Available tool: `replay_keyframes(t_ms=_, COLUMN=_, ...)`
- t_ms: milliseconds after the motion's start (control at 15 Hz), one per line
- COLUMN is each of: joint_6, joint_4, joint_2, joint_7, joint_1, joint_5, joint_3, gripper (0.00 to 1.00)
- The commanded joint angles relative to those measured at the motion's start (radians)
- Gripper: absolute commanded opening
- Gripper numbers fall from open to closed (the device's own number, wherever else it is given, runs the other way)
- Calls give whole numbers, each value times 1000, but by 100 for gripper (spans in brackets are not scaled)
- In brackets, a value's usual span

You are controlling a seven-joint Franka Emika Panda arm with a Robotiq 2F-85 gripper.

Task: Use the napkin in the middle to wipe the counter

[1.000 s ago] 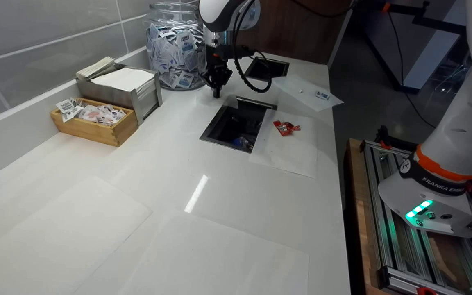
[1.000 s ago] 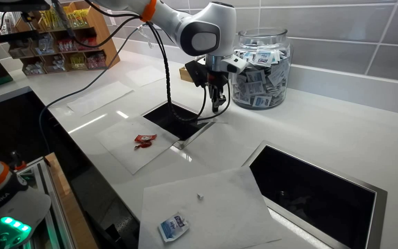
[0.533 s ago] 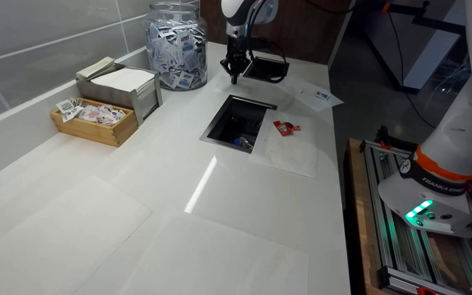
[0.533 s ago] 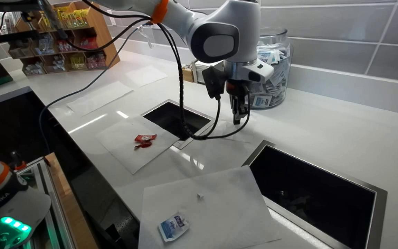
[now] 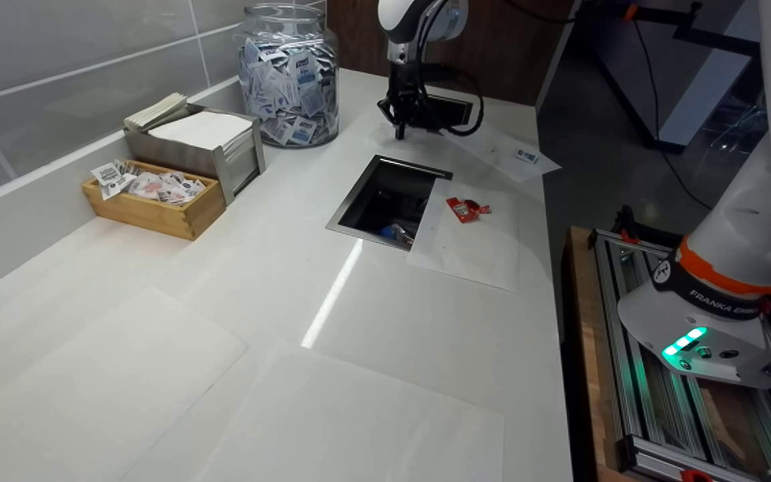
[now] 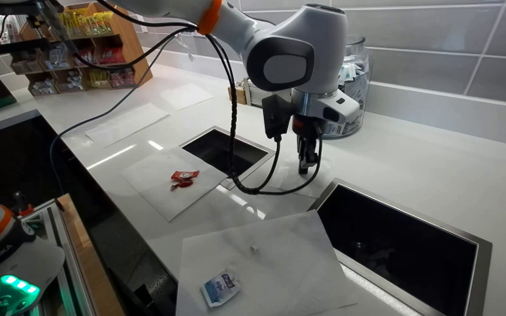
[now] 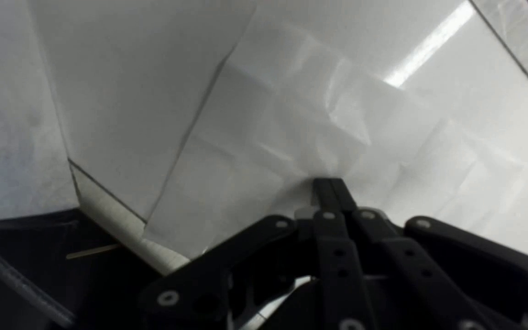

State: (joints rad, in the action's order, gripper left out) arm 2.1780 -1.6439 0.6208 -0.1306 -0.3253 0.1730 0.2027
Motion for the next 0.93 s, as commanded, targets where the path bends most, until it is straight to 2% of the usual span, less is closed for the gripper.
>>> replay_keyframes(t_ms=0, joint_6=-60, joint_4=-65, joint_2=-38, joint_7=-56, joint_1=21, joint_5=-21, joint_3=21, gripper=0)
replay_keyframes(t_ms=400, joint_6=-146, joint_4=-127, joint_2=-75, joint_7=-139, joint_1=46, joint_5=-72, joint_3=62, gripper=0)
replay_keyframes(t_ms=867, joint_6=-222, joint_4=-161, joint_2=-90, joint_7=-158, joint_1=60, joint_5=-112, joint_3=59, gripper=0)
